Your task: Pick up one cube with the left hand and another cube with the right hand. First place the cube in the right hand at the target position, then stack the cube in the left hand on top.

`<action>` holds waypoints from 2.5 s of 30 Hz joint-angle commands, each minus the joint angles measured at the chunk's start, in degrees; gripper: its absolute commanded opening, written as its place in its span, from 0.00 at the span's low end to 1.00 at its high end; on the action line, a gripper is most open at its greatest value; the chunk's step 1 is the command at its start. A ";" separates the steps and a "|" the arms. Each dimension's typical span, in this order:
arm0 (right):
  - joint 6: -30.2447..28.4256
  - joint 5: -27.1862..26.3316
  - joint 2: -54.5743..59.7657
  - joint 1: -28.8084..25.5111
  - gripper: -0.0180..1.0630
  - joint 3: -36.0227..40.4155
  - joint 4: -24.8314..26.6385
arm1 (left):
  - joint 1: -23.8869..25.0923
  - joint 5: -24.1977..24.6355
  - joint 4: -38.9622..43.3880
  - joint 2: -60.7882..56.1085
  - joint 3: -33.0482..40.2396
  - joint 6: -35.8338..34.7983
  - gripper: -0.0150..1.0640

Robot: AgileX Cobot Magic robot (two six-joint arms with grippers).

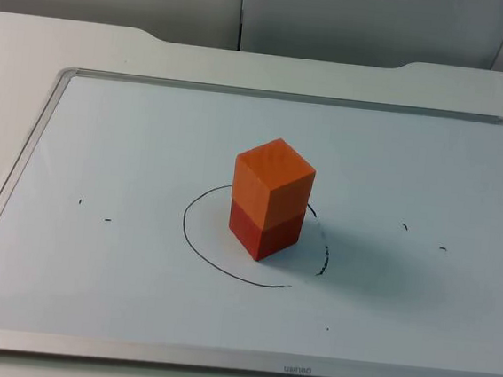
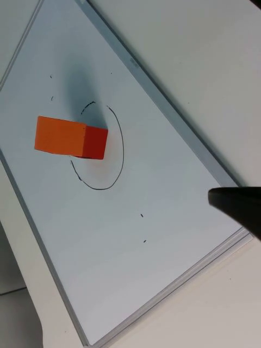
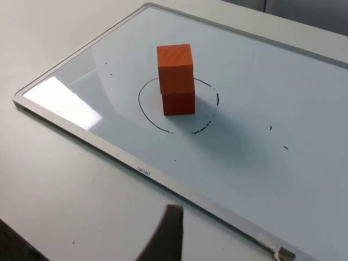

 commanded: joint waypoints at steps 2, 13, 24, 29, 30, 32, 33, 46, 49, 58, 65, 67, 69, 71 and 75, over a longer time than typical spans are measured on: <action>0.28 -0.31 -0.19 -0.14 0.79 0.44 -0.55 | -0.24 -0.69 0.00 -0.29 0.16 0.00 0.99; 0.27 -0.31 -0.19 -0.14 0.79 0.44 -0.71 | -0.24 -0.69 0.00 -0.29 0.16 0.00 0.99; 0.27 -0.31 -0.19 -0.14 0.95 0.44 -0.67 | -0.24 -0.69 0.00 -0.29 0.16 0.00 0.99; 0.27 -0.31 -0.19 -0.14 0.99 0.44 -0.67 | -0.24 -0.69 0.00 -0.29 0.16 0.00 0.99; 0.27 -0.31 -0.19 -0.14 0.99 0.44 -0.67 | -0.24 -0.69 0.00 -0.29 0.16 0.00 0.99; 0.27 -0.31 -0.19 -0.14 0.99 0.44 -0.67 | -0.24 -0.69 0.00 -0.29 0.16 0.00 0.99; 0.27 -0.31 -0.19 -0.14 0.99 0.44 -0.67 | -0.24 -0.69 0.00 -0.29 0.16 0.00 0.99; 0.27 -0.31 -0.19 -0.14 0.99 0.44 -0.67 | -0.24 -0.69 0.00 -0.29 0.16 0.00 0.99; 0.27 -0.31 -0.19 -0.14 0.99 0.44 -0.67 | -0.24 -0.69 0.00 -0.29 0.16 0.00 0.99; 0.47 -0.31 -0.19 -3.82 0.99 0.44 -0.55 | 2.02 -0.69 0.34 -0.29 0.16 0.00 0.99; 0.47 -0.31 -0.19 -12.91 0.99 0.44 -0.55 | 11.53 -0.69 0.34 -0.29 0.16 0.00 0.99; 0.47 -0.31 -0.19 -15.00 0.99 0.44 -0.55 | 13.55 -0.69 0.34 -0.29 0.16 0.00 0.99; 0.47 -0.31 -0.19 -19.11 0.99 0.44 -0.55 | 17.24 -0.69 0.34 -0.29 0.16 0.00 0.99; 0.47 -0.31 -0.19 -23.27 0.99 0.44 -0.55 | 20.82 -0.69 0.34 -0.29 0.16 0.00 0.99; 0.47 -0.31 -0.19 -28.00 0.99 0.44 -0.55 | 24.90 -0.69 0.34 -0.29 0.16 0.00 0.99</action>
